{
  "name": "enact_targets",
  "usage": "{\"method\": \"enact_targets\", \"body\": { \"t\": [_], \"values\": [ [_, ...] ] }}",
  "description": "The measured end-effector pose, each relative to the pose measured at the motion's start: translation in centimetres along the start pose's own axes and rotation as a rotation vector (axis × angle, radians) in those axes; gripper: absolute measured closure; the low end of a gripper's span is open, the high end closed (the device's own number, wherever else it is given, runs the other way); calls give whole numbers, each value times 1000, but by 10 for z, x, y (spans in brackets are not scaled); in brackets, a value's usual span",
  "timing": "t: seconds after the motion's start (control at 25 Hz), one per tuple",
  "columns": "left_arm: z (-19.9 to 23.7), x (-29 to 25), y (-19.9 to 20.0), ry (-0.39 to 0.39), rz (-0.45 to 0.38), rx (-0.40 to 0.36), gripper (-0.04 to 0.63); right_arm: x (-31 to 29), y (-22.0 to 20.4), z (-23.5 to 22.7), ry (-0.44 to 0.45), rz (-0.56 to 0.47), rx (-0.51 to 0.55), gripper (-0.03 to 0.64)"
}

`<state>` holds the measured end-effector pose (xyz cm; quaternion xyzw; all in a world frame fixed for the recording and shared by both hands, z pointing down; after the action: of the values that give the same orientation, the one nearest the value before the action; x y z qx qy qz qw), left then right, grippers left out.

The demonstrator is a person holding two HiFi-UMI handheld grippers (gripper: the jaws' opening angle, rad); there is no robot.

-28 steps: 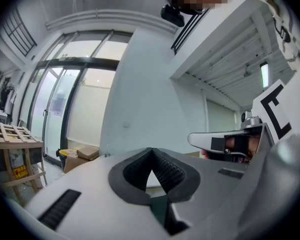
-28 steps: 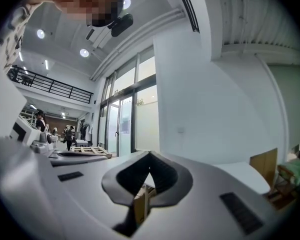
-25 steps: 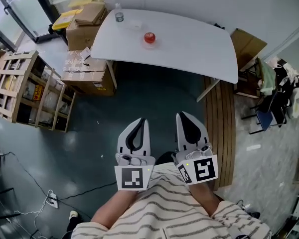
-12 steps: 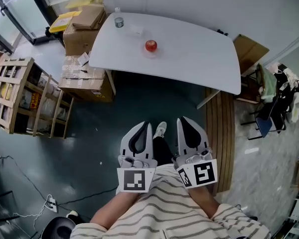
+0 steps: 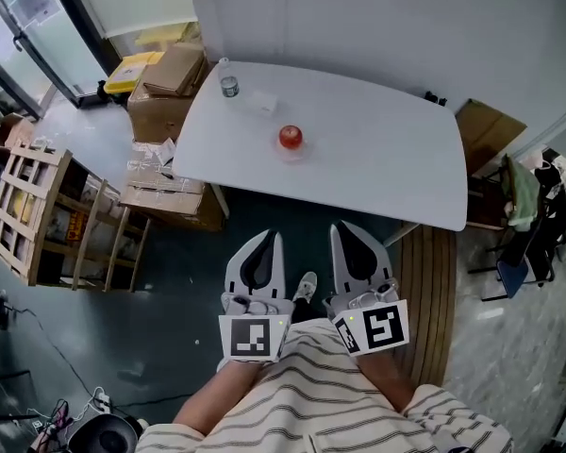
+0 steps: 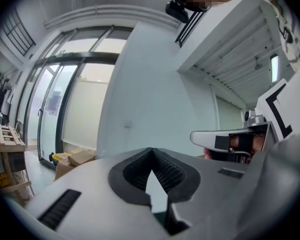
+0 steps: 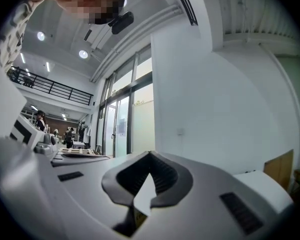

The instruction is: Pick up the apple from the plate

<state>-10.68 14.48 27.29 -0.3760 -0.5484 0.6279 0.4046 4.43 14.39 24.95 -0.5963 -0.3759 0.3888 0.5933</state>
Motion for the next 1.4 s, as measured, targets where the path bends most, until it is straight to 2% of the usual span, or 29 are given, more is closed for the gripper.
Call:
{"method": "enact_targets", "body": {
  "t": [0.36, 0.6, 1.12, 1.4],
  "values": [
    [-3, -102, 2, 59, 15, -19, 591, -69, -8, -83, 39, 6, -26, 606],
    [-9, -140, -8, 91, 33, -33, 591, -94, -19, -120, 68, 9, -47, 606],
    [-3, -179, -25, 77, 75, -33, 591, -128, -41, -136, 83, 63, -63, 606],
    [22, -202, -33, 68, 101, -26, 591, -159, -54, -132, 80, 112, -55, 606]
  ]
}}
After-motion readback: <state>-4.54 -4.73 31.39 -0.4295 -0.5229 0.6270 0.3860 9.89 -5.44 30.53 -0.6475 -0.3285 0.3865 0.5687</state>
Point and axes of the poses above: the fingertips, and each gripper's own axes: x backward along the fingers, z to its left, y out of its top, the point moved 7 cm from there along x, backward along the fingers, and after that the axes turned 1 degree about x, right-handed, at the moved point
